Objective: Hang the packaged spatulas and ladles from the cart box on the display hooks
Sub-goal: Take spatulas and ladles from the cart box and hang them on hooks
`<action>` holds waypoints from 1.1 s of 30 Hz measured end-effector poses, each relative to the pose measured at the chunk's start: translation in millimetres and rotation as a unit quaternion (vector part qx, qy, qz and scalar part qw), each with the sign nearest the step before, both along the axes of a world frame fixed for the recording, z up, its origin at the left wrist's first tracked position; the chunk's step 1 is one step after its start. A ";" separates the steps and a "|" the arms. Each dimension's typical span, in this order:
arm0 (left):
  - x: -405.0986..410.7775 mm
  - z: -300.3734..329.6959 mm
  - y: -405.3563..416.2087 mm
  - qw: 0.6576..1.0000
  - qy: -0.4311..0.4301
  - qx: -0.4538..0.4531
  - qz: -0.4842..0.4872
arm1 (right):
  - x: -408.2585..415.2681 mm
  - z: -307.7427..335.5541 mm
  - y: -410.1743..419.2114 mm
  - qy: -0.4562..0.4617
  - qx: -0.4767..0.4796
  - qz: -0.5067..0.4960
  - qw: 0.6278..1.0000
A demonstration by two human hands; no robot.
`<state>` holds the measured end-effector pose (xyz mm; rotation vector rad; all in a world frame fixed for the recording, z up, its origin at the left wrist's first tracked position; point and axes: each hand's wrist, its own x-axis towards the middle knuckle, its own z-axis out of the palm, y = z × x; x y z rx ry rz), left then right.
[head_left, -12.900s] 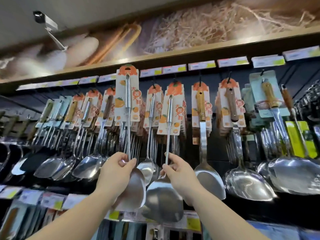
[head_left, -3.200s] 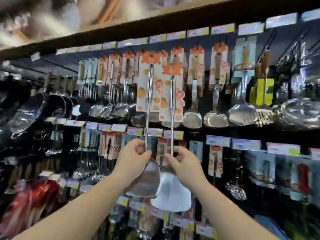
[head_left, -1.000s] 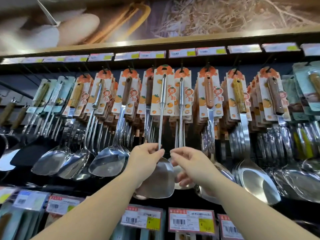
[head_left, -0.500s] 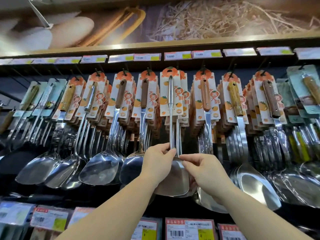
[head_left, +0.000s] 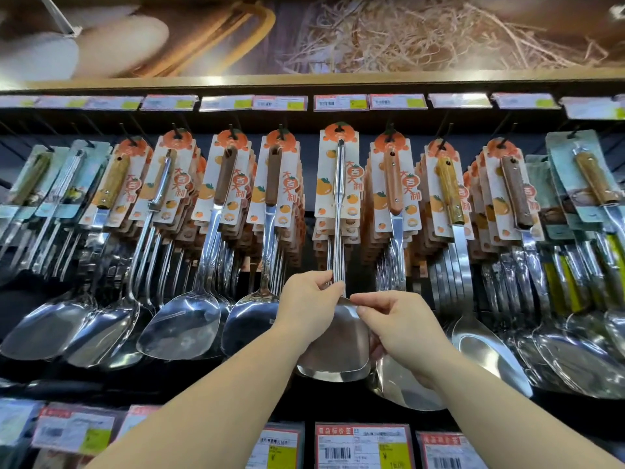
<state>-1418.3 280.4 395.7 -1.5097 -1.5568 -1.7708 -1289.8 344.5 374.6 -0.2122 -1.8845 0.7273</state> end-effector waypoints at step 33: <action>-4.0 -21.6 -14.8 0.995 0.035 -0.066 0.066 | -9.5 -14.7 -10.1 -0.036 0.064 -0.281 0.957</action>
